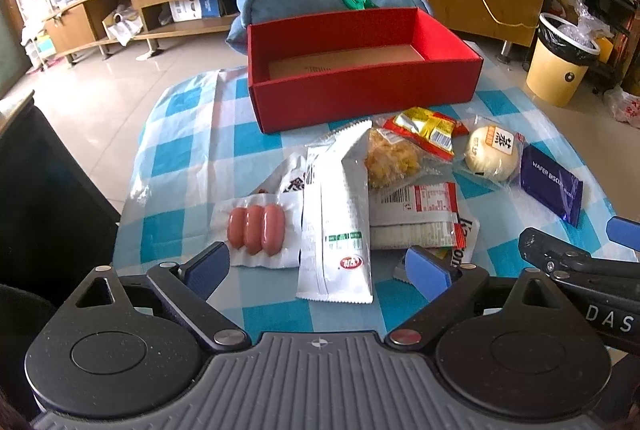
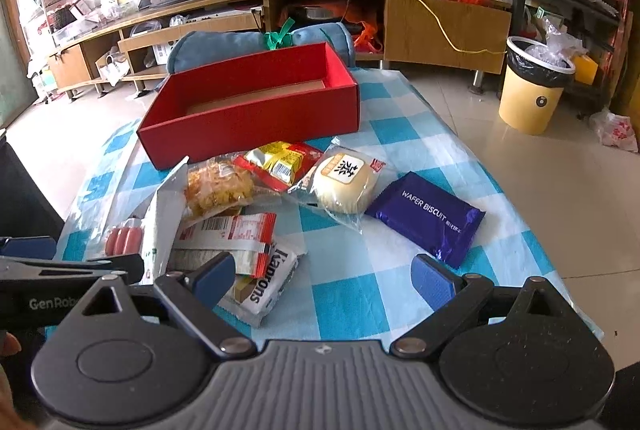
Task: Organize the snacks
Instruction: 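Move both tools toward the snacks in front of the red box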
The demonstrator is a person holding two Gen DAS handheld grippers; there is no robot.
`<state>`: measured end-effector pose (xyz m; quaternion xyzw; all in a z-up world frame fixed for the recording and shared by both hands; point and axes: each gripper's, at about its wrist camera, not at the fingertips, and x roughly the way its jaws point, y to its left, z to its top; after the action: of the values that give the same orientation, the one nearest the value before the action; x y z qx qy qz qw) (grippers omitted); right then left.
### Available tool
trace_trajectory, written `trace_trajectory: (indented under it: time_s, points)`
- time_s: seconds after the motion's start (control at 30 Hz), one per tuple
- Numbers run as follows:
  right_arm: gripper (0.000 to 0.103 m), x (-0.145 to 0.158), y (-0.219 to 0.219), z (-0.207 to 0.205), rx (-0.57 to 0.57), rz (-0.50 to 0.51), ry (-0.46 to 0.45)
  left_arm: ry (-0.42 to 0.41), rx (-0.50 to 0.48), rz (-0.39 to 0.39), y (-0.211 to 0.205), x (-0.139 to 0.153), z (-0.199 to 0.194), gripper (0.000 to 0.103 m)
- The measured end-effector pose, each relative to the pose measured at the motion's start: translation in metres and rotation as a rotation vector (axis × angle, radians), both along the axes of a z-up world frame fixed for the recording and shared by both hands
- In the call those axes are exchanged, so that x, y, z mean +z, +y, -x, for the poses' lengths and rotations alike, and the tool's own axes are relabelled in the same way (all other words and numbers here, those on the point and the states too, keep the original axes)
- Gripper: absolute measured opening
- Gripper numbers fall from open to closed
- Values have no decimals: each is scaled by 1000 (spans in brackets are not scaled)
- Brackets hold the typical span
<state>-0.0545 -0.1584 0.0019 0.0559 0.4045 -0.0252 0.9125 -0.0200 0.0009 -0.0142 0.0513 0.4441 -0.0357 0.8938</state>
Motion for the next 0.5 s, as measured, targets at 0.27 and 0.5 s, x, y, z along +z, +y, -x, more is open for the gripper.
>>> trace_trajectory:
  time_s: [0.27, 0.5]
  points:
    - [93, -1, -1, 1, -2, -3, 8, 12, -3, -1, -1, -1, 1, 96]
    - [93, -1, 0, 1, -1, -6, 10, 19, 2, 0, -1, -1, 1, 95]
